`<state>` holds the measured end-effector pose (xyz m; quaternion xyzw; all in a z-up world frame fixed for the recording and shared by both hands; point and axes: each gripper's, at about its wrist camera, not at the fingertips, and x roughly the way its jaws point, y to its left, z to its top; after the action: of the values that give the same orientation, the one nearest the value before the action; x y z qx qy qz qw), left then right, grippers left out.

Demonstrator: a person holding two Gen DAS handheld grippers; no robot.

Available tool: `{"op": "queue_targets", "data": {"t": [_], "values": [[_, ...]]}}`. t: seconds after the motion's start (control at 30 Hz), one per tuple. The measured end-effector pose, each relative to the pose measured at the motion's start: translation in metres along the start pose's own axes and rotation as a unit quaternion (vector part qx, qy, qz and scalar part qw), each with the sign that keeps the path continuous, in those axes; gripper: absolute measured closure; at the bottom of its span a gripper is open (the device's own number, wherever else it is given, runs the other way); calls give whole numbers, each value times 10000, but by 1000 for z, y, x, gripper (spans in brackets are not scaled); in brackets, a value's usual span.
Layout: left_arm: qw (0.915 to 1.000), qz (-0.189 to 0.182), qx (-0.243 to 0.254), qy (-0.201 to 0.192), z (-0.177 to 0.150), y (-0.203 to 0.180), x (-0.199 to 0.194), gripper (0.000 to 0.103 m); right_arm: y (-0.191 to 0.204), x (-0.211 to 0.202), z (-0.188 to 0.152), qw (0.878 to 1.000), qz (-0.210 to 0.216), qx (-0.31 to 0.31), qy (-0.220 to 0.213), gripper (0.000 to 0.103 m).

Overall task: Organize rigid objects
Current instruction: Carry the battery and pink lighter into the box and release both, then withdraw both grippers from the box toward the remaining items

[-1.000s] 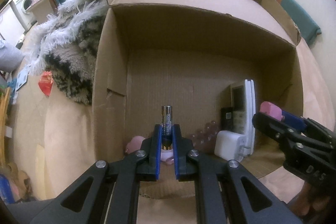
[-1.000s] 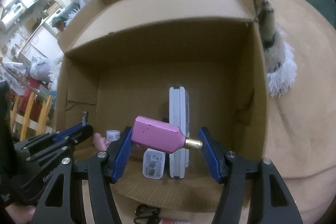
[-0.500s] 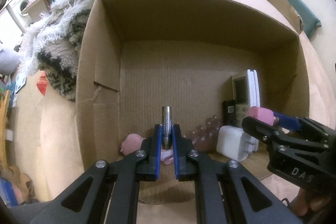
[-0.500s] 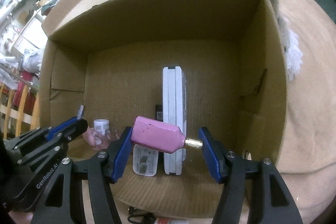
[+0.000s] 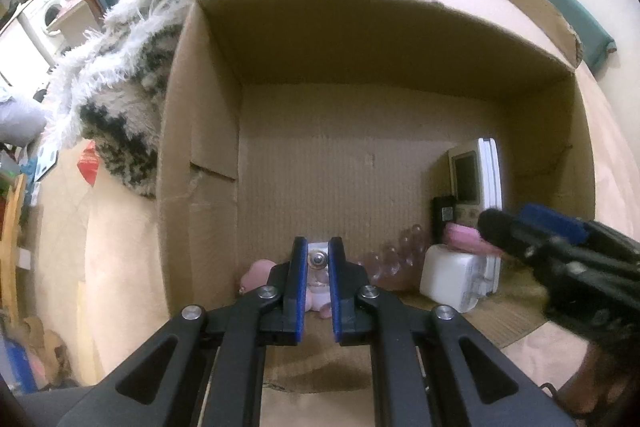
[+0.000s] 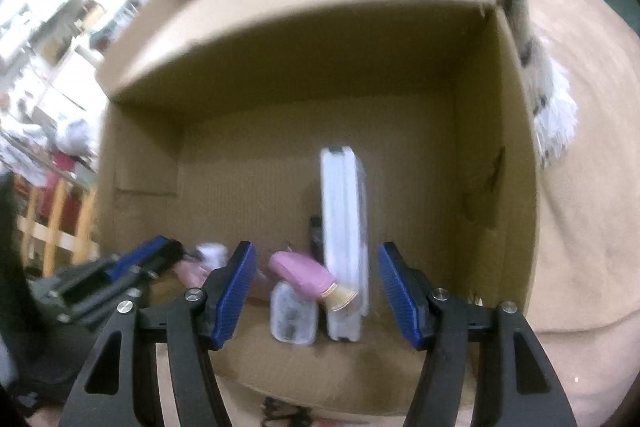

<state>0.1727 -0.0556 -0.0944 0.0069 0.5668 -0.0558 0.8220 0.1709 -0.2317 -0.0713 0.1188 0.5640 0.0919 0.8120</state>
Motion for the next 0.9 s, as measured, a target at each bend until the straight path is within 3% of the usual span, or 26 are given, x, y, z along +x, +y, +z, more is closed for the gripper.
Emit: {"op": "queue_targets", "data": {"t": [0.1,0.2,0.23,0.27,0.37,0.77,0.9], "values": [[9999,45,15,-106,4,-1,-9,88,0,-11,4,9997,67,5,-251,22],[9997,100,-2,-216,6,-1,-16,57,-1,-17,6,9992,135,42,-375,17],[9995,127,-38,-282,6,0,-19,42,-2,-18,7,9991,134,54,-398,16],[9993,134,-61,-340,7,1,-22,38,-2,-20,7,9990,134,73,-420,14],[9989,147,-55,-445,9,2,-28,38,-3,-24,9,9986,141,101,-492,10],[9981,369,25,-497,6,1,-42,38,-4,-23,8,9983,118,281,-504,10],[9987,272,107,-426,6,0,-53,38,-3,-33,4,9981,103,217,-569,10]]}}
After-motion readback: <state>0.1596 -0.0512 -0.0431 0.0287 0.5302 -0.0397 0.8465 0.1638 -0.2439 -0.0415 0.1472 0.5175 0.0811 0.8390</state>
